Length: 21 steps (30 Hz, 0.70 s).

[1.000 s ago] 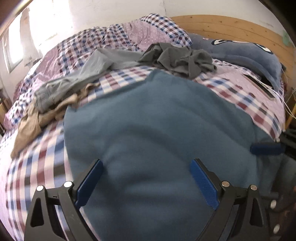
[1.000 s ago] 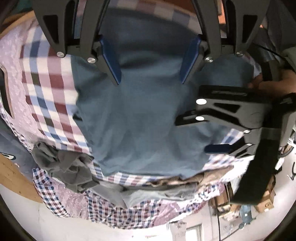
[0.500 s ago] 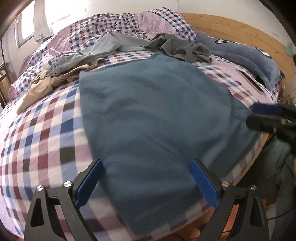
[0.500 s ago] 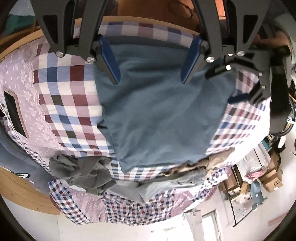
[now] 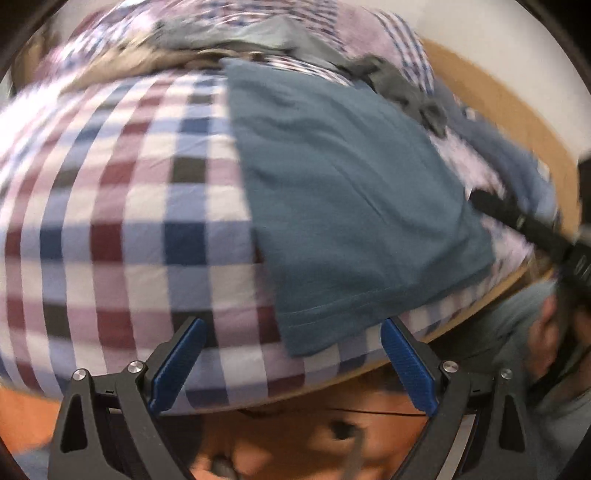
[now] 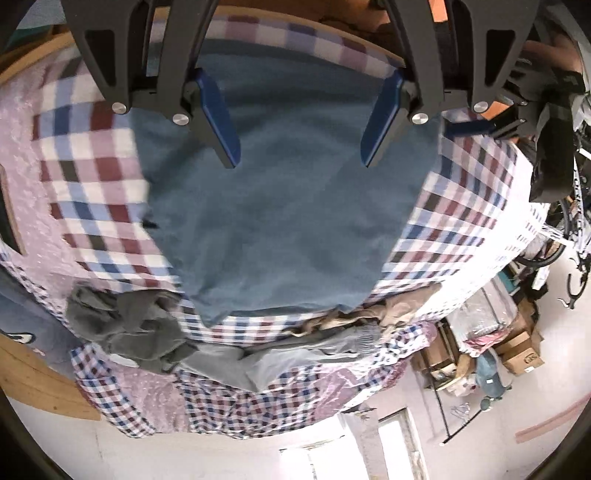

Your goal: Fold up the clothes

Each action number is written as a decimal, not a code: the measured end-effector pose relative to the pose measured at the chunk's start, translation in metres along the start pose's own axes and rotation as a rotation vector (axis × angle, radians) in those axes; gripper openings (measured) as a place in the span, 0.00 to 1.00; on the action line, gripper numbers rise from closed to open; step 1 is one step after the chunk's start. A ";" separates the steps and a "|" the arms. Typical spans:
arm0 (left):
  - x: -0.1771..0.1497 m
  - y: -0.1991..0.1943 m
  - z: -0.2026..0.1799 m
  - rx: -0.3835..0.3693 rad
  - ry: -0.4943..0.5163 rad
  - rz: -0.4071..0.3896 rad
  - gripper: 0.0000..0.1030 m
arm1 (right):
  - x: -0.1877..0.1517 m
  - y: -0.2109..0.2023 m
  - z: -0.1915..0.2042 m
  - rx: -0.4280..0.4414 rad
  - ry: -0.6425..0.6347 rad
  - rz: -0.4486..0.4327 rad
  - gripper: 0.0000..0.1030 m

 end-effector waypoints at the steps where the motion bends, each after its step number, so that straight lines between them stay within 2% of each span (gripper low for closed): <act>1: -0.001 -0.004 0.009 -0.035 -0.062 -0.007 0.95 | 0.001 0.003 0.007 0.009 -0.014 -0.002 0.69; 5: -0.008 -0.011 0.047 -0.186 -0.315 -0.024 0.95 | 0.001 0.018 0.040 0.048 -0.106 -0.012 0.69; 9: -0.017 -0.017 0.068 -0.278 -0.446 -0.051 0.95 | -0.006 0.035 0.070 0.052 -0.205 -0.004 0.69; 14: -0.023 -0.018 0.082 -0.368 -0.523 -0.054 0.95 | -0.027 0.060 0.097 0.029 -0.322 0.051 0.70; 21: -0.020 -0.015 0.084 -0.483 -0.564 -0.047 0.95 | -0.053 0.067 0.110 -0.115 -0.484 0.054 0.70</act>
Point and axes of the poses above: each gripper's, at about its wrist camera, not at the fingertips, and y roughly the way its jaws point, z to its left, x to its top, the point moved 3 cm from there along y, roughly the way its jaws point, and after that the axes turned 2 degrees about y, right-handed, at the moved point
